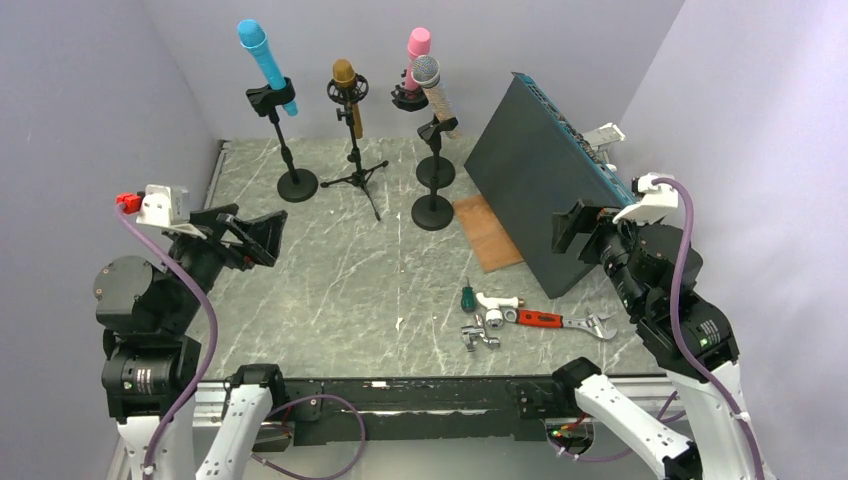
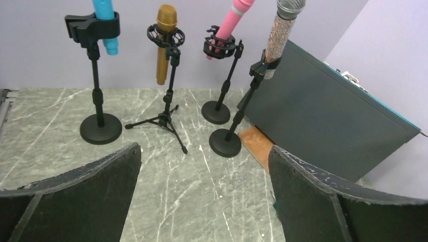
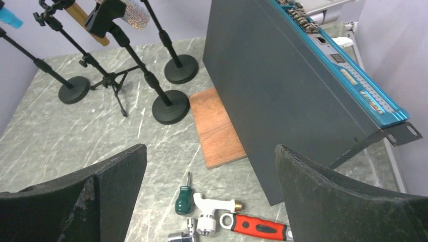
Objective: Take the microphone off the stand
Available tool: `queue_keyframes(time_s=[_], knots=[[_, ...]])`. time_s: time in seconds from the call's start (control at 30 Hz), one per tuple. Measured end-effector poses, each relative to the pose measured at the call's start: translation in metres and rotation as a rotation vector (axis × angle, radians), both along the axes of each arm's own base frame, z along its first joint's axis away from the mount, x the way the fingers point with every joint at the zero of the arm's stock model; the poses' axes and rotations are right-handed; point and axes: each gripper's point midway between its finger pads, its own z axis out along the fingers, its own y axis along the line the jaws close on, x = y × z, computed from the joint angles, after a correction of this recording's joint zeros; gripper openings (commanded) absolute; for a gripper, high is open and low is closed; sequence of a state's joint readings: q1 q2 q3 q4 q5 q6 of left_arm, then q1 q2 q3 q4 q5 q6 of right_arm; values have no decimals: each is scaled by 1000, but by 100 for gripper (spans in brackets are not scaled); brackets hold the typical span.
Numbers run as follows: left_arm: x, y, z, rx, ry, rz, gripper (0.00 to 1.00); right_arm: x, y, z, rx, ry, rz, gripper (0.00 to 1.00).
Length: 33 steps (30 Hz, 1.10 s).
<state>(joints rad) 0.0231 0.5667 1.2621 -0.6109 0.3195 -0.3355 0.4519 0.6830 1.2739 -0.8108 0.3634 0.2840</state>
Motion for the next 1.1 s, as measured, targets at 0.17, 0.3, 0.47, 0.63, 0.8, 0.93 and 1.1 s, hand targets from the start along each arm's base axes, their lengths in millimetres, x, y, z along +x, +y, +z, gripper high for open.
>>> queue_keyframes(time_s=[0.17,0.3,0.47,0.63,0.8,0.93,1.1], knots=[[4,-9,-15,0,40,-57,99,6,9,2,-6,0,40,100],[11,-14,-32,-17,100,-88,99,8,16,8,-1,-30,75,100],[25,-21,-37,-31,156,-128,99,18,32,17,11,-63,140,100],[27,-22,-39,-61,173,-132,99,50,61,22,16,-90,216,100],[18,-26,-36,-76,162,-155,99,103,100,24,10,-139,290,100],[22,-31,-37,-75,189,-187,99,154,133,11,-26,-143,352,100],[24,-34,-43,-64,223,-207,99,195,163,-7,-165,-201,457,98]])
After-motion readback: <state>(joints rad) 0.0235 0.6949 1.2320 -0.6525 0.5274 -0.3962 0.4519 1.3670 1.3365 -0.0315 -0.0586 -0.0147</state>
